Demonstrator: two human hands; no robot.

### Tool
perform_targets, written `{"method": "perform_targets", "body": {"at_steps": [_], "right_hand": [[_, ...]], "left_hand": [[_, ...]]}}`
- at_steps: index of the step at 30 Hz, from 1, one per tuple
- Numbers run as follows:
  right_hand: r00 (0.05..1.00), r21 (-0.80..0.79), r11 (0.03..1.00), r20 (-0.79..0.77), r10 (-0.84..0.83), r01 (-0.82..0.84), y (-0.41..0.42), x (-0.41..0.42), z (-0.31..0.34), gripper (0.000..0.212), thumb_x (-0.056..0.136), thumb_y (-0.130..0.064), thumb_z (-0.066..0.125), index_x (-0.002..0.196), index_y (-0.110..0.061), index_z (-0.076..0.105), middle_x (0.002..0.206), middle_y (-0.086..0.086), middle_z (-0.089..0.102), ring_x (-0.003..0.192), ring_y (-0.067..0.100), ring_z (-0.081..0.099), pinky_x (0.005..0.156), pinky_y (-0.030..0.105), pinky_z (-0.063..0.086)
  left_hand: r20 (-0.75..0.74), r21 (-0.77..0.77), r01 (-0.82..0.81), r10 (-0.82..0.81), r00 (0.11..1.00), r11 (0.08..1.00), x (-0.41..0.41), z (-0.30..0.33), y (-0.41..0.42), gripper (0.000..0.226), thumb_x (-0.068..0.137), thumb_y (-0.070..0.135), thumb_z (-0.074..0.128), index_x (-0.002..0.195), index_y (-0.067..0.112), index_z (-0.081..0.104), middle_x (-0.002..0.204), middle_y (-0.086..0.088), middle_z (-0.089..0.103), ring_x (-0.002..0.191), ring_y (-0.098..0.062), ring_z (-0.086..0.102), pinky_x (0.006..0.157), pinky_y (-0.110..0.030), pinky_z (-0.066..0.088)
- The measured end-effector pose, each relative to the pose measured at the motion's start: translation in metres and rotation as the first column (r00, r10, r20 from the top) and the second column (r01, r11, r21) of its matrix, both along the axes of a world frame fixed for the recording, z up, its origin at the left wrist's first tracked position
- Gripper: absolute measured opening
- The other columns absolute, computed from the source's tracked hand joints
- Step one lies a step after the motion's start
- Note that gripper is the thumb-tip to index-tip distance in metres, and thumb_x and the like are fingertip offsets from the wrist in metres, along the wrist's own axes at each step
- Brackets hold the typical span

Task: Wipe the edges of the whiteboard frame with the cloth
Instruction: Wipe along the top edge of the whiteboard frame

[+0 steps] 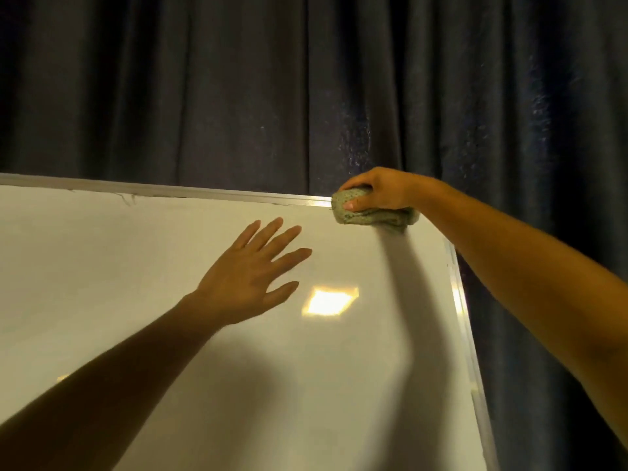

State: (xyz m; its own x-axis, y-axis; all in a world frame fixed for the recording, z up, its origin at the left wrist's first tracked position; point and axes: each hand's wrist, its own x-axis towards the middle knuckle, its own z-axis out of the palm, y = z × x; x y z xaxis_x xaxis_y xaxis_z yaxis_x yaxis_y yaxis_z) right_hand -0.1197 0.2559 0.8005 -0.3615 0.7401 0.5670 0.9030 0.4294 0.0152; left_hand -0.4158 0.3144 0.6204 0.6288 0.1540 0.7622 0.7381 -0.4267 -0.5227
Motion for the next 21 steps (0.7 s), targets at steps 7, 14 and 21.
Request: {"method": "perform_targets", "body": {"at_steps": [7,14,21], "right_hand": [[0.998,-0.014,0.999,0.054,-0.028,0.029,-0.019,0.053,0.01,0.041,0.088,-0.044,0.069,0.127,-0.044,0.059,0.11,-0.011,0.062,0.098,0.012,0.061,0.073,0.021,0.048],[0.984,-0.067,0.995,0.17,-0.055,0.068,-0.035,0.061,0.024,0.047,0.087,-0.041,0.071,0.132,-0.043,0.057,0.119,-0.009,0.061,0.103,0.015,0.059,0.081,0.028,0.05],[0.99,-0.004,1.0,0.141,0.002,-0.002,-0.032,0.063,0.017,0.044,0.089,-0.038,0.07,0.131,-0.041,0.058,0.116,-0.013,0.061,0.101,0.012,0.058,0.08,0.023,0.048]], "left_hand": [[0.088,-0.02,-0.037,0.038,0.995,0.999,0.065,0.004,-0.034,0.064,0.104,0.059,0.031,0.156,0.025,0.048,0.169,-0.005,0.034,0.158,-0.032,0.029,0.128,-0.051,0.014],[0.138,0.021,-0.005,0.002,0.99,1.0,0.128,0.026,-0.044,0.059,0.103,0.057,0.035,0.147,0.024,0.058,0.162,-0.008,0.047,0.153,-0.035,0.039,0.126,-0.058,0.023],[0.258,0.004,-0.065,0.062,0.964,0.998,0.144,0.068,-0.041,0.069,0.101,0.063,0.027,0.154,0.024,0.049,0.165,-0.014,0.04,0.157,-0.036,0.028,0.127,-0.064,0.016]]}}
